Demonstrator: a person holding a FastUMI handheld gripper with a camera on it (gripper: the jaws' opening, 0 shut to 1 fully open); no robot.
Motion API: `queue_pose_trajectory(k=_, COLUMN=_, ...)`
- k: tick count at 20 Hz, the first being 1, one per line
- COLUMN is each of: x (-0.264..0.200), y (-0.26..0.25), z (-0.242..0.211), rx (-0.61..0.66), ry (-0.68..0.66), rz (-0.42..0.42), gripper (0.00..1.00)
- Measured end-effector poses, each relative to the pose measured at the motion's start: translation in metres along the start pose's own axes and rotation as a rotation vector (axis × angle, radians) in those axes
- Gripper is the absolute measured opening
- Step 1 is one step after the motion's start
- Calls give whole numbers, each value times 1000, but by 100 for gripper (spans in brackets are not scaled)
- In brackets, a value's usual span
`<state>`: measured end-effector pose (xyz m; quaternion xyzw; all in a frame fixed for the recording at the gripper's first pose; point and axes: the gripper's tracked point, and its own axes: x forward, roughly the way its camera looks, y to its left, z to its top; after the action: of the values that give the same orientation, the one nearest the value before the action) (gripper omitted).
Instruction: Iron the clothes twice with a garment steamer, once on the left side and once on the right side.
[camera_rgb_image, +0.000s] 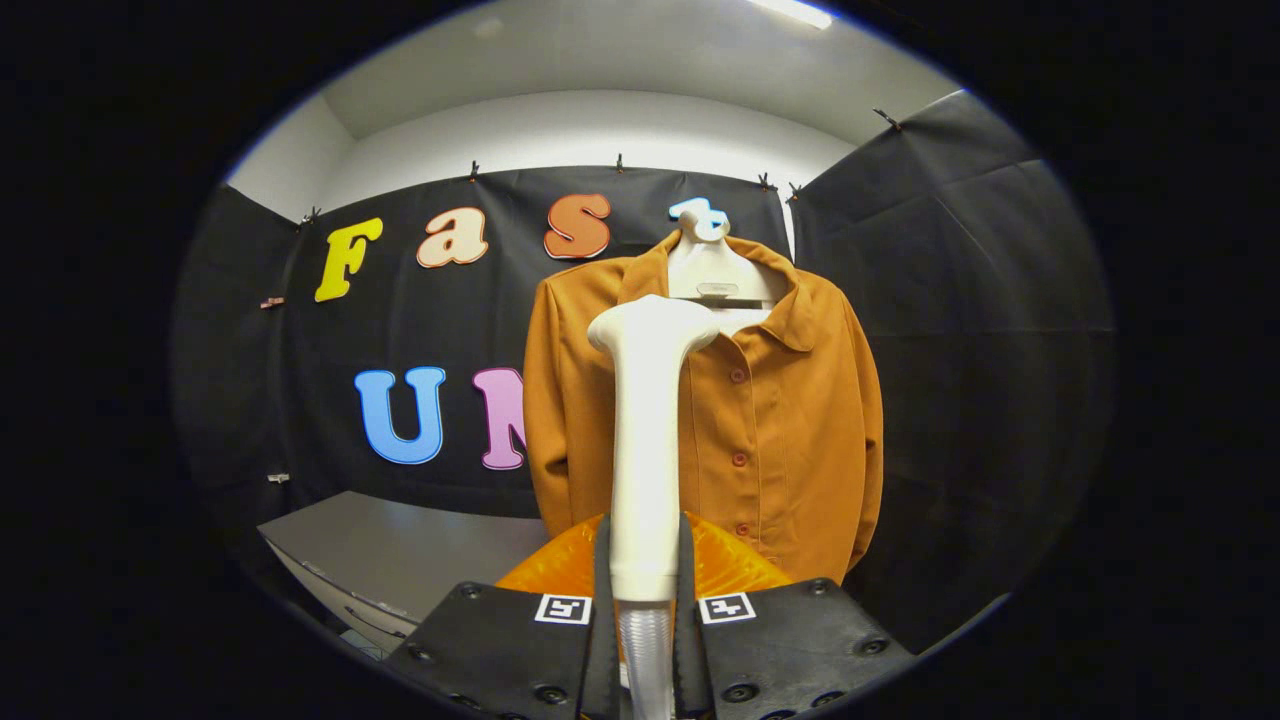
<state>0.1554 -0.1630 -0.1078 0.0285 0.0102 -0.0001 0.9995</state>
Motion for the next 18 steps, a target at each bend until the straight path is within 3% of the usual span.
queue_pose_trajectory(k=8, x=17, y=-5, z=-65, rx=8, ry=96, rz=14, gripper=25)
queue_pose_trajectory(k=18, x=4, y=-16, z=-150, rx=24, ry=278, rz=-21, gripper=25)
